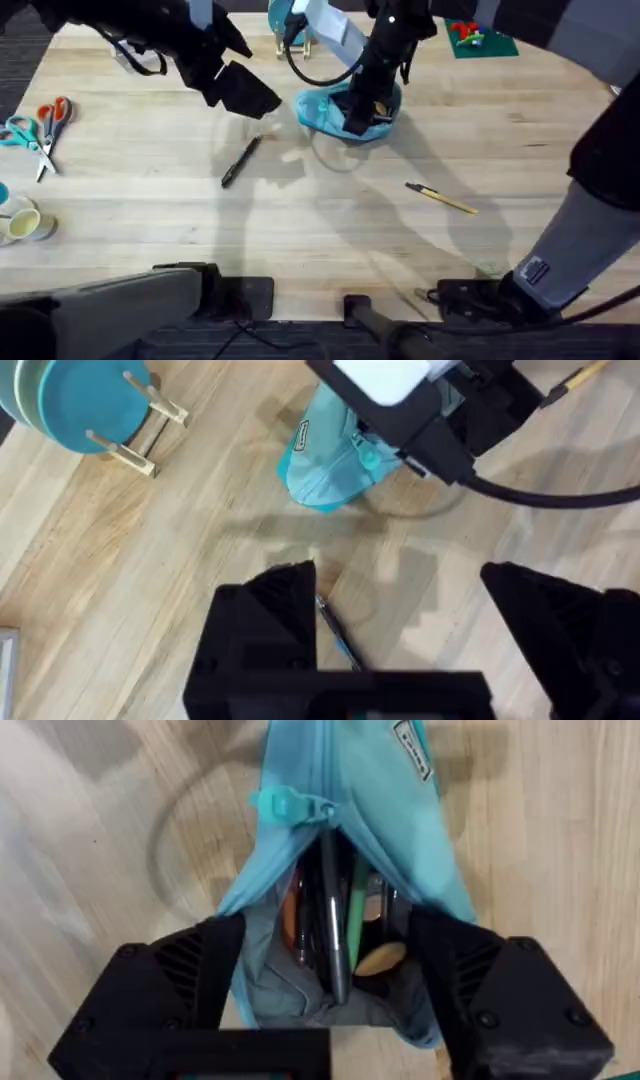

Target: Unzip the bag, pick up the pens from the table one at a time and place them inside, then zip the bag closed.

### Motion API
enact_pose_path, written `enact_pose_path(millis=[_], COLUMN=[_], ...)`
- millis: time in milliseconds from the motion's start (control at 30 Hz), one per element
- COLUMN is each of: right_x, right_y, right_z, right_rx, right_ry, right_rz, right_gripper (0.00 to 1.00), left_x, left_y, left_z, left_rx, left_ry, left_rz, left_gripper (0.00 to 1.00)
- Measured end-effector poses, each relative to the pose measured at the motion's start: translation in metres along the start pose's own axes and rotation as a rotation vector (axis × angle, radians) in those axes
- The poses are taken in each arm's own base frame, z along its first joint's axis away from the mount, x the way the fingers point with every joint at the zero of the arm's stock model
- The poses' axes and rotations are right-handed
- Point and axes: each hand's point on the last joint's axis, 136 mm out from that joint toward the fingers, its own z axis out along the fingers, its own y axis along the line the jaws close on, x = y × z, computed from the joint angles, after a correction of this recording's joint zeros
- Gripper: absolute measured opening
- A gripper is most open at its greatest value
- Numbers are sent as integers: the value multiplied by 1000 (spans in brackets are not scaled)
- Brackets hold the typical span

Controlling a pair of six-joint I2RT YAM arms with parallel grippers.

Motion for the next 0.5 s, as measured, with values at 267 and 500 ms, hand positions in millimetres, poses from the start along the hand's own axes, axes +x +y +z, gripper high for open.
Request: enact_pose_path(millis=[267,500], right_x=[0,0], right_y=[0,2], right_z=[0,-12], right_rx=[1,-10], right_ry=[-1,11], right_rz=[26,68], right_gripper=[998,998], left_x=[0,0], left_y=[0,0], left_z=[0,0], left_rx=[0,0], left_ry=[0,0], left_rz=[0,0], left_gripper=[995,995])
